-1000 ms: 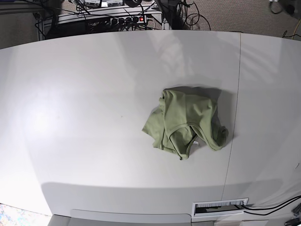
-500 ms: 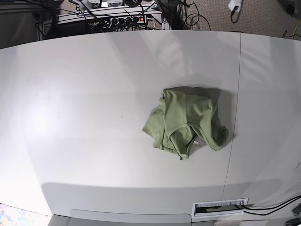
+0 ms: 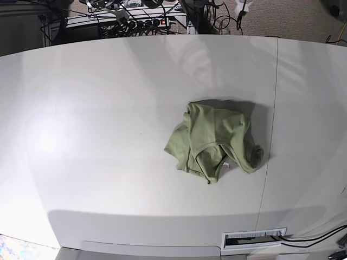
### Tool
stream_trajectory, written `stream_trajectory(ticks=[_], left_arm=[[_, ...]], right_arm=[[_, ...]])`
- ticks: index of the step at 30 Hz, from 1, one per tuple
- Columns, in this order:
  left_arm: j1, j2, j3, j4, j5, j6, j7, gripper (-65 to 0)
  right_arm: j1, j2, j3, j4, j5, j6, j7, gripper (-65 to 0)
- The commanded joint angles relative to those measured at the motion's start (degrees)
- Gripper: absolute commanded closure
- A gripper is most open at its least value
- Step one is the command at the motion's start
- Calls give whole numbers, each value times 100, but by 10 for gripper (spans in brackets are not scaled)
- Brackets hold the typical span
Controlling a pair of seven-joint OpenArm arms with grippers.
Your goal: Fold the T-shirt properly
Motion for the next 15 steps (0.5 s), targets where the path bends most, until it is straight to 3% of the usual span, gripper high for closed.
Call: stream_trajectory(ticks=[1,7,11,15], left_arm=[[59,0,-2,-42,-9,22,-101,-75],[2,221,-2,-297,15,70,-271,-75],[4,356,-2,-437,249,363,-439,-75],[57,407,-2,-437,269,396,-439,-75]], right_arm=[[-33,7,0,-39,-55,-87,138,0],[-33,-33,-208,-750,-153,-697,599,0],[-33,-35,-658,-1001,-146,-1165,588,0],[-33,-66,-1021,-999,-28,-1405,400,0]])
